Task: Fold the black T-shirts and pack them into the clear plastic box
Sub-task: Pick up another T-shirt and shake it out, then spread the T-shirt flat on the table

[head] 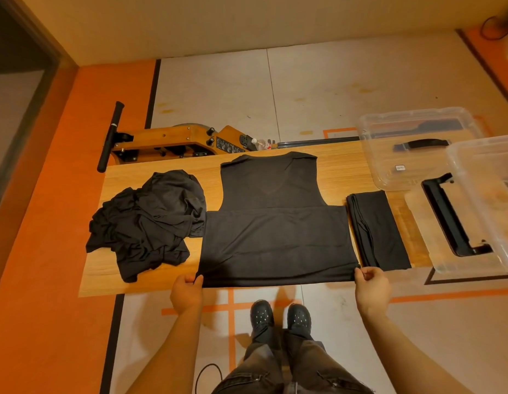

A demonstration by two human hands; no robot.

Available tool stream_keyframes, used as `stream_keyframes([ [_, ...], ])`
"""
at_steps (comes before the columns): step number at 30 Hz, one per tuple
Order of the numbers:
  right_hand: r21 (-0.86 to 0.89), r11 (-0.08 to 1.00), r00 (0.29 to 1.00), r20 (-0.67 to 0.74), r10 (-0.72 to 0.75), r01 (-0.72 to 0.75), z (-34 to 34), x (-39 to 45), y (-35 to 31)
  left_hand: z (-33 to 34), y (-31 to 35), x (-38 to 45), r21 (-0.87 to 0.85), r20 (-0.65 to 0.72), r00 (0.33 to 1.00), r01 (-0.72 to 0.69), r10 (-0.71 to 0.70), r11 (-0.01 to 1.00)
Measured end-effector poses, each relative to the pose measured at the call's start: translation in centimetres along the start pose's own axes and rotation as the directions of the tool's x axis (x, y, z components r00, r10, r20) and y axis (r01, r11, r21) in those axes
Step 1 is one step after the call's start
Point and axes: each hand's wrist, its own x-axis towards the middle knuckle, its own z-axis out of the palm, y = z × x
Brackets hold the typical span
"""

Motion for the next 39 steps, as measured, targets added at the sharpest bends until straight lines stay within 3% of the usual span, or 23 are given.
stream_keyframes([
  [19,-0.151,0.988,1.000,-0.016,0.022,-0.024,0.9,0.0,1.1,-0.1,-0.2,-0.8,0.050,0.003,1.000,0.015,-0.016,0.999],
  [24,-0.212,0.957,0.980,0.010,-0.200,0.198,1.4,0.0,-0.7,0.2,2.0,-0.8,-0.038,-0.024,0.995,-0.099,0.098,0.994],
  [32,-0.164,0.911,0.924,0.113,-0.364,0.379,3.2,3.4,-8.4,1.7,11.4,2.9,-0.002,-0.022,0.938,-0.347,0.347,0.938],
  [39,-0.207,0.818,0.841,0.204,-0.501,0.537,5.6,8.7,-16.7,2.6,22.0,8.3,0.059,0.116,0.878,-0.473,0.464,0.879],
])
